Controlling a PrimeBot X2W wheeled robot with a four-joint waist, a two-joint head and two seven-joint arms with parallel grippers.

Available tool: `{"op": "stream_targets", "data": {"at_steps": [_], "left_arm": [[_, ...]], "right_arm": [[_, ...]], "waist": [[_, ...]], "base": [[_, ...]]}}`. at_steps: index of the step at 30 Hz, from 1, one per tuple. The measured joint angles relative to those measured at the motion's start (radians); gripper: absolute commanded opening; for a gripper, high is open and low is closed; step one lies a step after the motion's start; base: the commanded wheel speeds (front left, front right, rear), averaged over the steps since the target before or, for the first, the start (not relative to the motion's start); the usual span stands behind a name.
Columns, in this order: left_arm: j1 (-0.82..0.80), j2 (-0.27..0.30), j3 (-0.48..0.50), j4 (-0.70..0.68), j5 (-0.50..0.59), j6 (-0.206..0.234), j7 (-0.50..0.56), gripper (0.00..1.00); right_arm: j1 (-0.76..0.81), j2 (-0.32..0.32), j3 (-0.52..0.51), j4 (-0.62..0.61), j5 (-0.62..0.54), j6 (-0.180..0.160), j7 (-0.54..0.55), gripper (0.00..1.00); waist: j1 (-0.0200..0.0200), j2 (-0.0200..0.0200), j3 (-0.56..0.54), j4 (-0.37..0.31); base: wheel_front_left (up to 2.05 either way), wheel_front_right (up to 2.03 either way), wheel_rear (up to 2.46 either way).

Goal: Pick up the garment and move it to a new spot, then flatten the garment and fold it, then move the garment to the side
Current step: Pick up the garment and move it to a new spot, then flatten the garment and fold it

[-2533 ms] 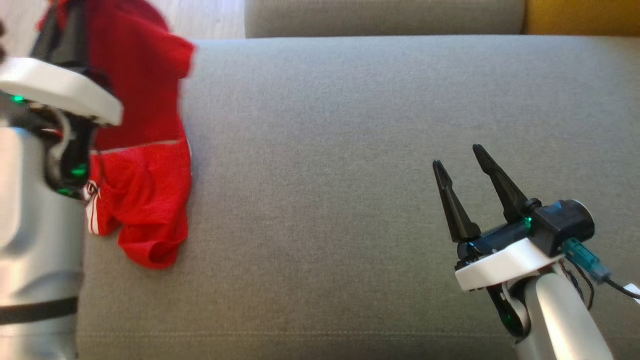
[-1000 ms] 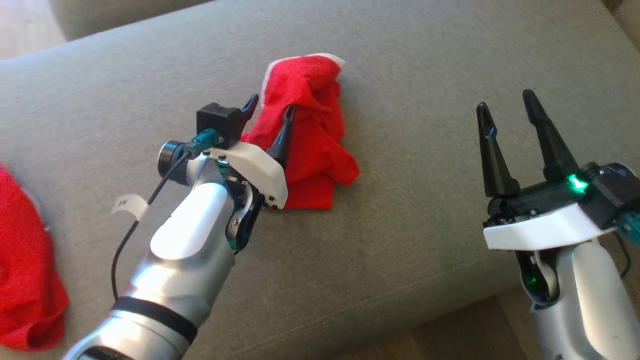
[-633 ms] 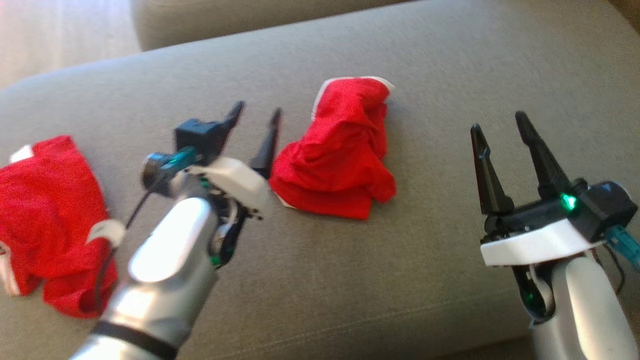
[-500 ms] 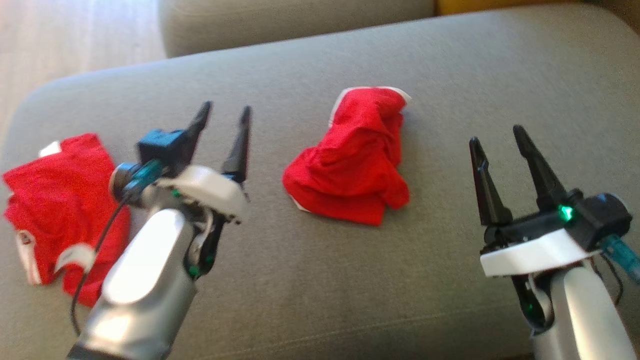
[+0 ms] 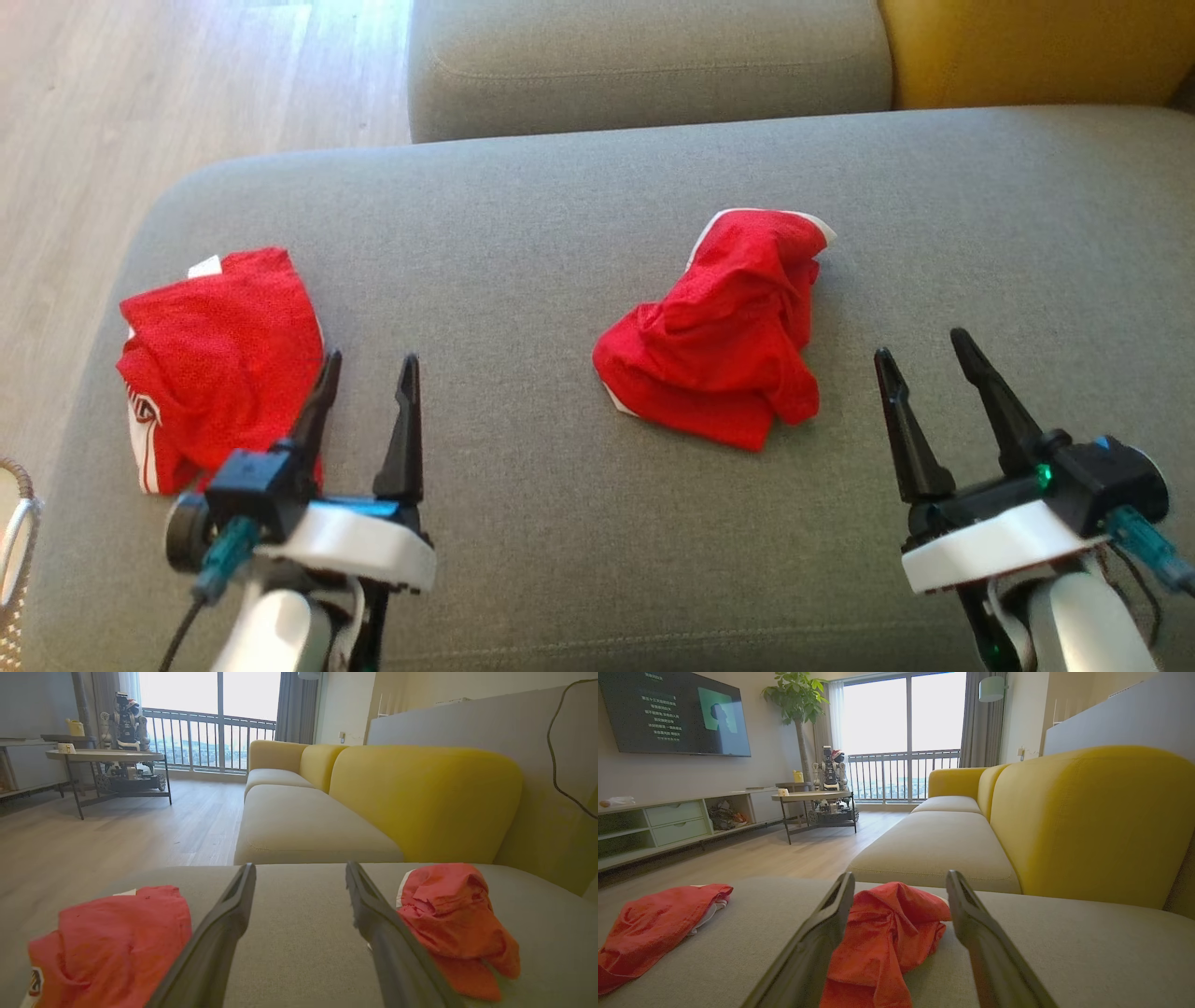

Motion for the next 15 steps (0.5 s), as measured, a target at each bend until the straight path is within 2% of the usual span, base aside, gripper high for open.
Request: {"op": "stream_targets", "data": {"at_steps": [6,13,15], "left_arm": [[0.072,-0.087,0.075,-0.032,0.059,-0.032,0.000,1.00],[0.073,-0.116,0.131,-0.024,0.101,-0.083,0.000,1.00],[0.073,-0.122,0.137,-0.013,0.109,-0.094,0.000,1.00]], "right_arm": [[0.013,0.000,-0.009,0.001,0.002,0.000,0.000,1.00],[0.012,0.000,-0.007,0.020,0.005,0.000,0.004,1.00],[0.011,0.000,-0.007,0.060,0.024,0.000,0.043,1.00]], "waist": [[0.0000,0.0000,-0.005,0.003],[0.0000,0.0000,0.006,0.002],[0.0000,0.0000,0.010,0.004]], "base": [[0.00,0.00,0.00],[0.00,0.00,0.00],[0.00,0.00,0.00]]}}
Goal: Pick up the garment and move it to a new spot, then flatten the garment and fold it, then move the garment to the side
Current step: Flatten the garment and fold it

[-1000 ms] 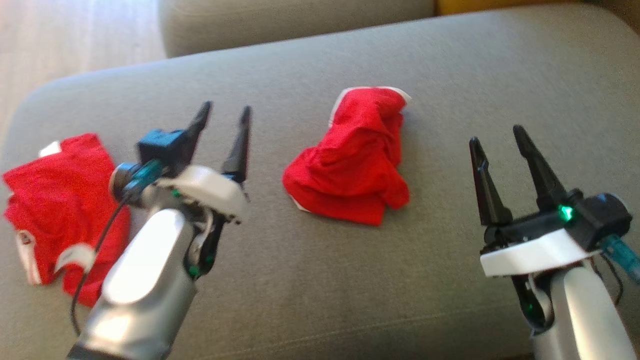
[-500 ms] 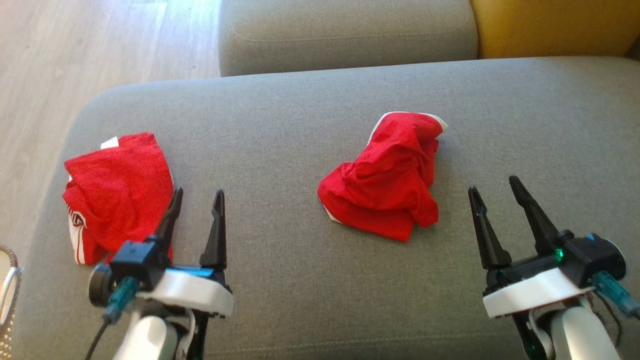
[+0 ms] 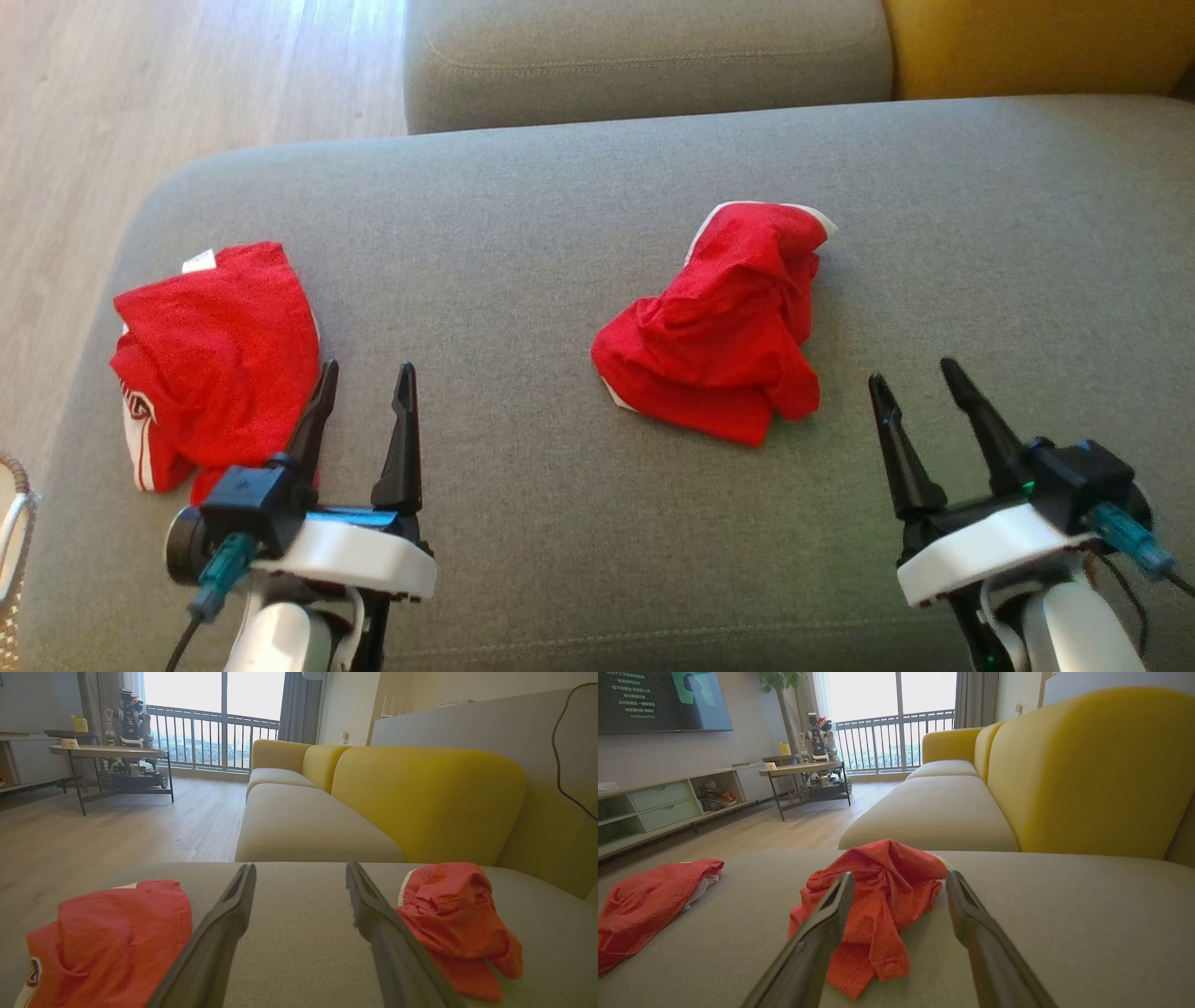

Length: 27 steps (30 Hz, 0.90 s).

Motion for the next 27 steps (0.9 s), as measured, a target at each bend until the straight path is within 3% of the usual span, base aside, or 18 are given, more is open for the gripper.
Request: {"op": "stream_targets", "data": {"at_steps": [11,26,27], "left_arm": [[-0.025,-0.024,0.002,0.037,0.022,-0.036,0.000,1.00],[-0.077,-0.031,-0.027,0.052,0.020,-0.036,0.000,1.00],[-0.081,-0.031,-0.032,0.053,0.018,-0.035,0.000,1.00]], "right_arm": [[-0.142,0.000,0.014,0.207,0.013,0.000,0.161,1.00],[-0.287,-0.002,-0.021,0.425,-0.073,0.000,0.204,1.00],[-0.296,-0.002,-0.017,0.437,-0.073,0.000,0.210,0.87]], "waist": [[0.0000,0.0000,0.061,0.045],[0.0003,0.0000,0.141,0.115],[0.0002,0.0000,0.143,0.117]], "base": [[0.00,0.00,0.00],[0.00,0.00,0.00],[0.00,0.00,0.00]]}}
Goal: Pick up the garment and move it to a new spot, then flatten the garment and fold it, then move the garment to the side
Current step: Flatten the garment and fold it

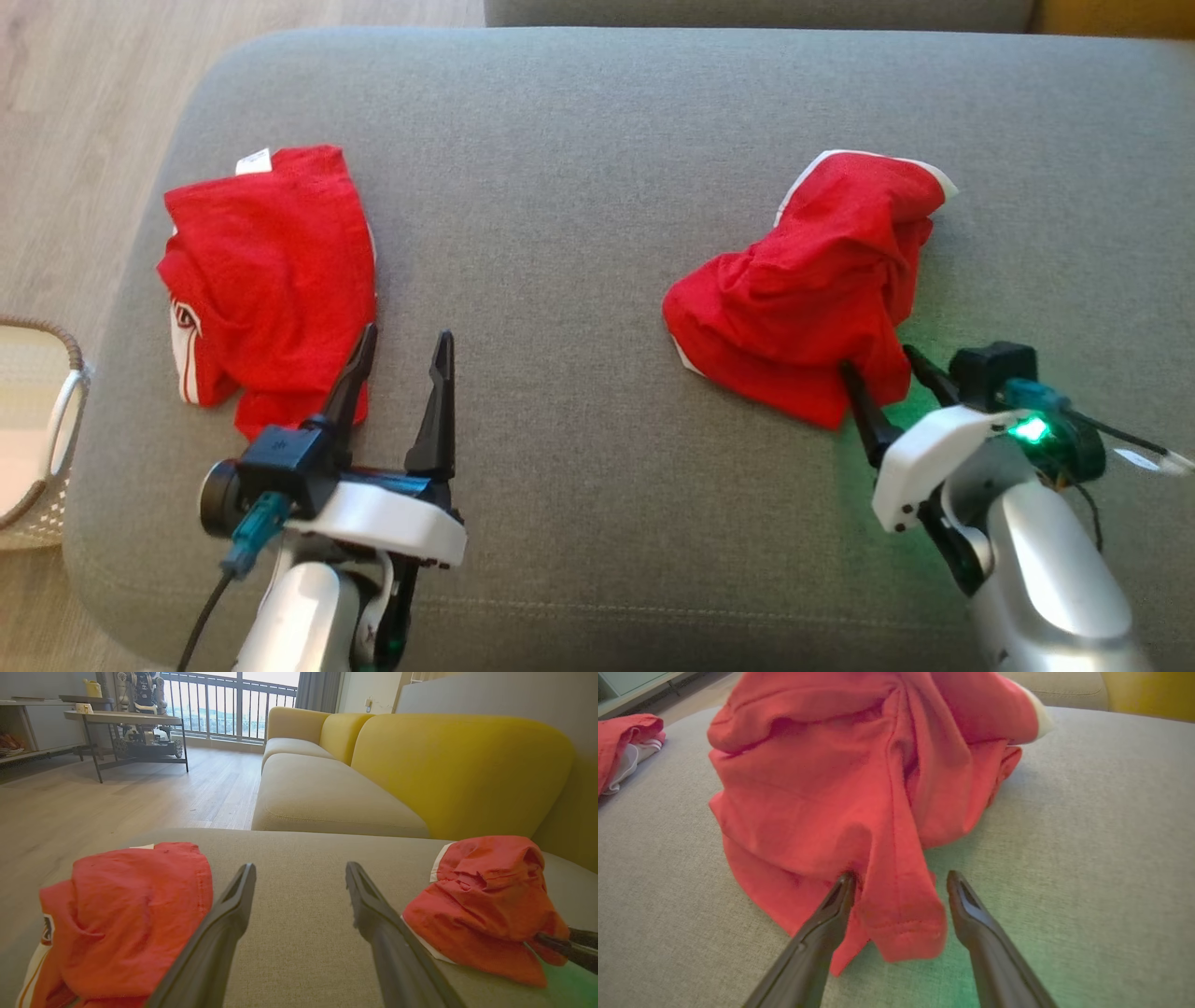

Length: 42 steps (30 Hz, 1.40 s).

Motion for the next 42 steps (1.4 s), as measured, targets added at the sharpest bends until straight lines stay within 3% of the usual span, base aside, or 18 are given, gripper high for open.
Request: {"op": "stream_targets", "data": {"at_steps": [1,2,7,14,25,34,38,42], "left_arm": [[-0.004,0.000,-0.004,0.000,-0.004,0.004,0.000,1.00],[-0.008,0.000,-0.007,0.000,-0.009,0.008,0.000,1.00],[-0.011,0.000,-0.006,0.007,-0.016,0.016,0.000,1.00],[-0.007,-0.001,0.002,0.014,-0.026,0.016,0.000,1.00],[0.037,0.000,0.004,0.016,-0.034,0.016,0.000,1.00],[0.064,0.000,0.016,0.016,-0.043,0.016,0.000,1.00],[0.073,0.000,0.013,0.016,-0.043,0.016,0.000,1.00],[0.075,0.000,0.011,0.016,-0.043,0.016,0.000,1.00]], "right_arm": [[-0.006,0.000,0.007,0.009,-0.003,0.000,0.003,0.12],[-0.012,0.000,0.013,0.015,-0.006,0.000,0.003,0.00],[-0.030,0.000,0.044,0.006,-0.004,0.000,-0.039,0.00],[-0.055,0.000,0.086,-0.125,0.012,0.000,-0.085,0.00],[-0.231,-0.028,-0.033,-0.267,-0.068,0.000,-0.009,0.00],[-0.380,-0.031,0.079,-0.282,0.022,0.000,0.011,0.00],[-0.369,-0.032,0.055,-0.259,0.041,0.000,0.030,0.00],[-0.262,-0.034,-0.004,-0.174,0.046,0.000,0.054,0.00]], "waist": [[0.0000,0.0000,0.000,0.002],[0.0000,0.0000,0.000,0.003],[-0.0001,0.0000,-0.016,0.000],[-0.0002,0.0000,-0.065,-0.018],[-0.0002,0.0000,-0.147,-0.033],[-0.0002,0.0000,-0.173,-0.018],[-0.0002,0.0000,-0.172,-0.004],[-0.0002,0.0000,-0.164,0.007]], "base": [[0.00,0.00,0.00],[0.00,0.00,0.00],[0.00,0.00,0.00],[0.00,0.00,0.00],[0.00,0.00,0.00],[0.00,0.00,0.00],[0.00,0.00,0.00],[0.00,0.00,0.00]]}}
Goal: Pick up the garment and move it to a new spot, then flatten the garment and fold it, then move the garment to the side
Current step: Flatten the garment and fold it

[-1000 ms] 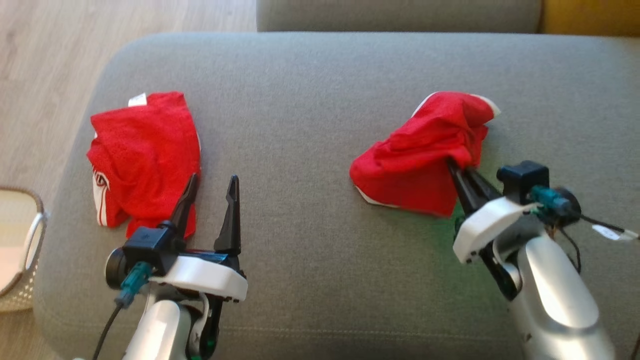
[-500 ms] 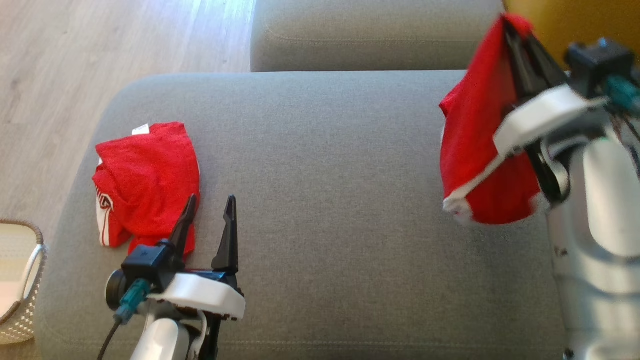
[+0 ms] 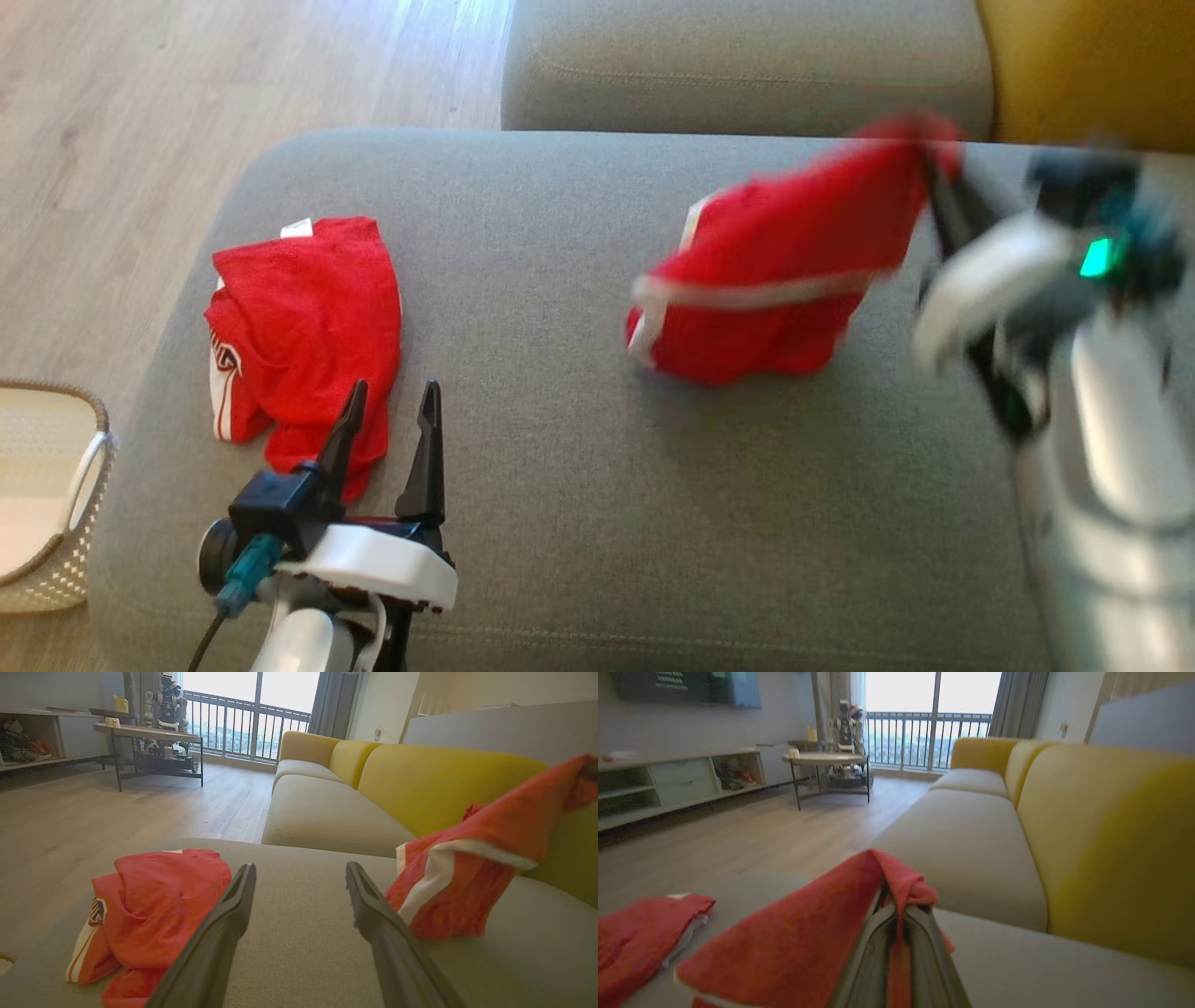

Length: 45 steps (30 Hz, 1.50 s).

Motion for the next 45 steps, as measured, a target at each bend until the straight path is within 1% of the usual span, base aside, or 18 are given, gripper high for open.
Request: {"op": "stream_targets", "data": {"at_steps": [4,7,11,13,17,18,23,28,30,31,32,33,34,35,36,39,42,45], "left_arm": [[0.000,0.000,0.000,0.005,0.001,-0.001,0.000,1.00],[0.000,0.000,0.000,0.012,0.003,-0.002,0.000,1.00],[-0.001,0.000,-0.001,0.015,0.012,-0.003,0.000,1.00],[-0.002,0.000,-0.007,0.018,0.012,-0.007,0.000,1.00],[-0.007,0.000,-0.015,0.023,0.012,-0.007,0.000,1.00],[-0.010,0.000,-0.019,0.027,0.012,-0.007,0.000,1.00],[-0.026,0.000,-0.026,0.034,0.011,-0.005,0.000,1.00],[-0.026,0.000,-0.027,0.037,0.010,0.000,0.000,1.00],[-0.026,0.000,-0.025,0.032,-0.012,0.008,0.000,1.00],[-0.026,0.000,-0.025,0.032,-0.012,0.008,0.000,1.00],[-0.026,0.000,-0.023,0.023,-0.022,0.017,0.000,1.00],[-0.026,0.000,-0.024,0.019,-0.027,0.018,0.000,1.00],[-0.026,0.000,-0.024,0.019,-0.027,0.018,0.000,1.00],[-0.026,0.000,-0.024,0.013,-0.033,0.027,0.000,1.00],[-0.026,0.000,-0.024,0.013,-0.033,0.027,0.000,1.00],[-0.026,0.000,-0.026,0.010,-0.036,0.035,0.000,1.00],[-0.026,0.000,-0.033,0.010,-0.036,0.034,0.000,1.00],[-0.026,0.000,-0.044,0.011,-0.036,0.034,0.000,1.00]], "right_arm": [[0.159,-0.011,-0.025,0.109,0.010,0.000,0.060,0.00],[0.227,-0.018,-0.037,0.152,0.010,0.000,0.114,0.00],[0.246,-0.023,-0.060,0.158,0.003,0.000,0.171,0.00],[0.245,-0.042,-0.095,0.150,-0.034,0.000,0.173,0.00],[0.242,-0.042,-0.126,0.145,-0.075,0.000,0.165,0.00],[0.241,-0.040,-0.117,0.143,-0.080,0.000,0.149,1.00],[0.228,-0.024,-0.081,0.139,-0.079,0.000,0.140,1.00],[0.226,-0.024,-0.071,0.082,-0.070,0.000,0.096,1.00],[0.231,-0.017,-0.052,0.002,-0.040,0.000,0.048,1.00],[0.231,-0.017,-0.052,0.002,-0.040,0.000,0.048,1.00],[0.244,-0.015,-0.038,-0.068,-0.030,0.000,-0.002,1.00],[0.258,-0.013,-0.032,-0.104,-0.021,0.000,-0.024,1.00],[0.258,-0.013,-0.032,-0.104,-0.021,0.000,-0.024,1.00],[0.308,-0.003,-0.025,-0.167,0.005,0.000,-0.063,1.00],[0.308,-0.003,-0.025,-0.167,0.005,0.000,-0.063,1.00],[0.410,0.011,0.014,-0.240,0.022,0.000,-0.108,1.00],[0.482,0.020,0.048,-0.272,0.036,0.000,-0.132,1.00],[0.492,0.020,0.063,-0.280,0.023,0.000,-0.132,1.00]], "waist": [[0.0000,0.0000,0.014,0.002],[0.0000,0.0000,0.021,-0.004],[0.0000,0.0000,0.027,-0.025],[0.0001,0.0000,0.031,-0.043],[0.0001,0.0000,0.033,-0.070],[0.0001,0.0000,0.033,-0.076],[0.0001,0.0000,0.029,-0.094],[0.0001,0.0000,0.021,-0.103],[0.0001,0.0000,0.015,-0.110],[0.0001,0.0000,0.015,-0.110],[0.0001,0.0000,0.013,-0.116],[0.0001,0.0000,0.011,-0.118],[0.0001,0.0000,0.011,-0.118],[0.0000,0.0000,0.009,-0.125],[0.0000,0.0000,0.009,-0.125],[0.0000,0.0000,0.012,-0.140],[0.0000,0.0000,0.020,-0.156],[0.0001,0.0000,0.029,-0.164]], "base": [[0.00,0.00,0.00],[0.00,0.00,0.00],[0.00,0.00,0.00],[0.00,0.00,0.00],[0.00,0.00,0.00],[0.00,0.00,0.00],[0.00,0.00,0.00],[0.00,0.00,0.00],[0.00,0.00,0.00],[0.00,0.00,0.00],[0.00,0.00,0.00],[0.00,0.00,0.00],[0.00,0.00,0.00],[0.00,0.00,0.00],[0.00,0.00,0.00],[0.00,0.00,0.00],[0.00,0.00,0.00],[0.00,0.00,0.00]]}}
